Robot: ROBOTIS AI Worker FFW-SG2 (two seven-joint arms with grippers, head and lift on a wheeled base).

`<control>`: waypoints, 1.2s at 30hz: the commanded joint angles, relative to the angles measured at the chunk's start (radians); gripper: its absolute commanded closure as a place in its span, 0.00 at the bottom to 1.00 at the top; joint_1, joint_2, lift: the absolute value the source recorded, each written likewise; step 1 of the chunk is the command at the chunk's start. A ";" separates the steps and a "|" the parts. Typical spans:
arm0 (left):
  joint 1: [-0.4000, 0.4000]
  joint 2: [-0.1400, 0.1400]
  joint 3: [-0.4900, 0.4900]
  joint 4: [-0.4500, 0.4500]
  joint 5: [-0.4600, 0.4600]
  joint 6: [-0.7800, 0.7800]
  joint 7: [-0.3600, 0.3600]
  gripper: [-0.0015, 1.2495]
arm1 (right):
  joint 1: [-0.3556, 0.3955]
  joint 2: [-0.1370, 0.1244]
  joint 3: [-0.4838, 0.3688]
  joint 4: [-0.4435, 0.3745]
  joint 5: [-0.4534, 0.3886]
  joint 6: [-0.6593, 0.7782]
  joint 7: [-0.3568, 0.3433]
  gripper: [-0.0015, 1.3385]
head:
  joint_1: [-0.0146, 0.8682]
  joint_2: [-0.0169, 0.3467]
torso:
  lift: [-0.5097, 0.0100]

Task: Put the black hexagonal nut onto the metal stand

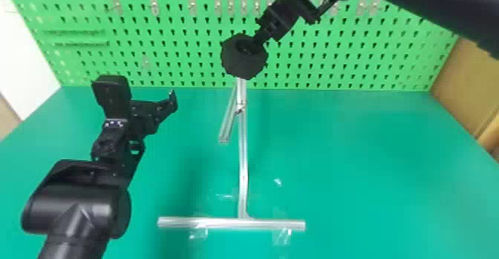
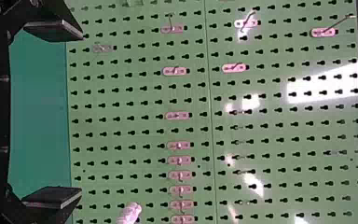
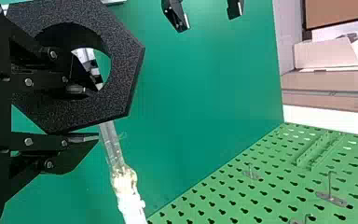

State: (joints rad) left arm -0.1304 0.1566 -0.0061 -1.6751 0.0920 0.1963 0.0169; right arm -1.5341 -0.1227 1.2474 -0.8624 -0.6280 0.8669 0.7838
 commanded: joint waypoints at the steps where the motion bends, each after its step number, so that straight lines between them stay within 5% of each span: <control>1: 0.000 0.001 0.000 0.000 0.000 0.000 0.000 0.09 | 0.000 0.000 0.001 0.000 -0.003 0.000 0.000 0.83 | 0.80 0.27 | 0.98; 14: 0.000 0.000 0.000 0.000 0.000 0.000 0.000 0.09 | 0.002 -0.002 0.007 0.002 -0.012 -0.003 -0.003 0.71 | 0.80 0.27 | 0.98; 20: 0.000 0.000 0.000 0.000 0.000 0.000 0.000 0.09 | 0.002 -0.002 0.010 0.009 -0.030 -0.009 -0.006 0.53 | 0.80 0.27 | 0.98; 28: 0.000 0.001 0.000 0.000 0.000 0.000 0.000 0.09 | 0.002 -0.003 0.012 0.013 -0.038 -0.017 -0.006 0.44 | 0.80 0.27 | 0.98; 33: 0.000 0.001 0.000 0.000 0.000 0.000 0.000 0.09 | 0.002 -0.003 0.017 0.013 -0.044 -0.017 -0.006 0.31 | 0.80 0.27 | 0.98; 36: 0.000 0.001 0.000 0.000 0.000 0.000 0.000 0.09 | 0.003 -0.003 0.017 0.014 -0.047 -0.019 -0.006 0.14 | 0.80 0.27 | 0.98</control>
State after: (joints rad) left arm -0.1305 0.1573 -0.0057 -1.6751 0.0920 0.1963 0.0169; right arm -1.5315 -0.1258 1.2632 -0.8499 -0.6709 0.8498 0.7777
